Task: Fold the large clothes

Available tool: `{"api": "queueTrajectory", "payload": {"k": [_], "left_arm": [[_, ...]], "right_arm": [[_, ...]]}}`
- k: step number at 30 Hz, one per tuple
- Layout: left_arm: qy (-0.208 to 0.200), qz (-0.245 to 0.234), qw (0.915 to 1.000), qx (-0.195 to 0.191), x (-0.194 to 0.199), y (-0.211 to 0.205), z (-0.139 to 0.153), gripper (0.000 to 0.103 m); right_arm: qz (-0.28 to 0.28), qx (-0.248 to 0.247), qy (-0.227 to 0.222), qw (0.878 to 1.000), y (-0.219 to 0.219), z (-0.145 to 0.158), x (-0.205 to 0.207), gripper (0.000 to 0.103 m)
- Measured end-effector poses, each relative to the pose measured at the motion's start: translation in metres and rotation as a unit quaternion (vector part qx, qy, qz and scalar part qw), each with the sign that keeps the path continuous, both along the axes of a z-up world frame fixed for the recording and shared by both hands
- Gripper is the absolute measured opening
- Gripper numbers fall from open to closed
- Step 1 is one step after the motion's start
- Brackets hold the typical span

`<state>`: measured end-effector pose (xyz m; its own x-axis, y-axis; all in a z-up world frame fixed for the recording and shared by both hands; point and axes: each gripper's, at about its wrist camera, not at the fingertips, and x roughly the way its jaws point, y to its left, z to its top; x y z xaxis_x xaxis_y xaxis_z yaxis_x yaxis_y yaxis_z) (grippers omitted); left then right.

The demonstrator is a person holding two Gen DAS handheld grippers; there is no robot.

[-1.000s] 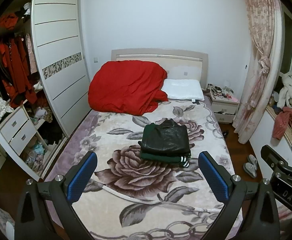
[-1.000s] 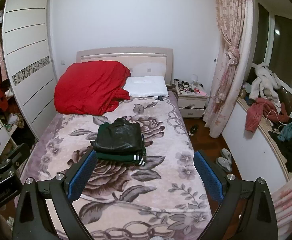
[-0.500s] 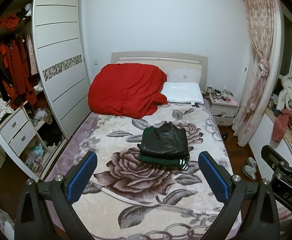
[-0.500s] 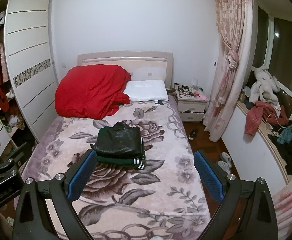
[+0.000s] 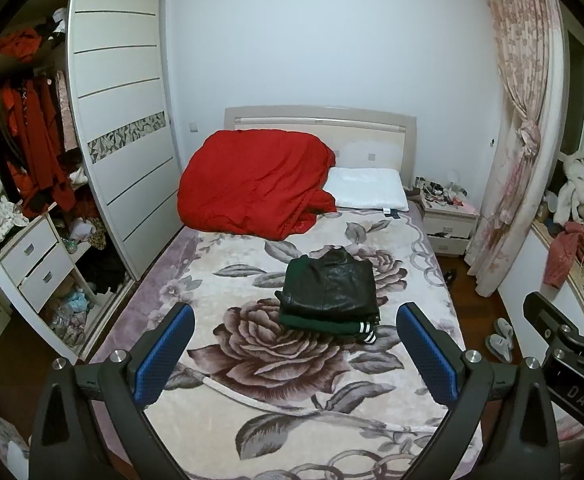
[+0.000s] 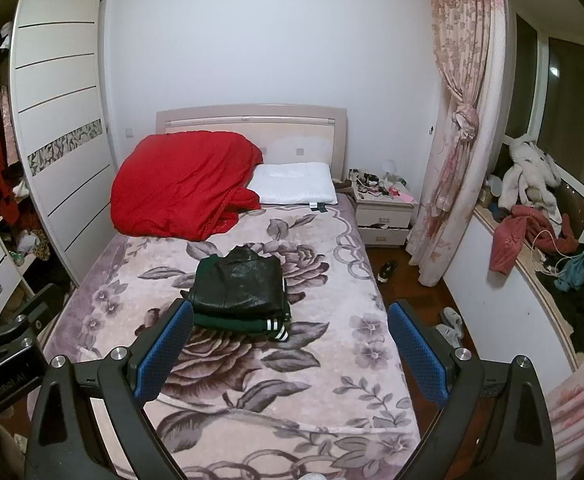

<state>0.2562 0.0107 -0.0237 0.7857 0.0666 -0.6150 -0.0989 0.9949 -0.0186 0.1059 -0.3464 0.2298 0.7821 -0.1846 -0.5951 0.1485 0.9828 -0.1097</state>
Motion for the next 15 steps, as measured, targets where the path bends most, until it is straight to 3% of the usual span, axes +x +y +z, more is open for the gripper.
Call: {"api": "queueTrajectory", "payload": {"k": [15], "left_arm": [[-0.004, 0.003, 1.0, -0.003, -0.0019, -0.0009, -0.0007, 0.103]], "right_arm": [[-0.002, 0.0, -0.002, 1.0, 0.002, 0.0008, -0.0057, 0.099]]}}
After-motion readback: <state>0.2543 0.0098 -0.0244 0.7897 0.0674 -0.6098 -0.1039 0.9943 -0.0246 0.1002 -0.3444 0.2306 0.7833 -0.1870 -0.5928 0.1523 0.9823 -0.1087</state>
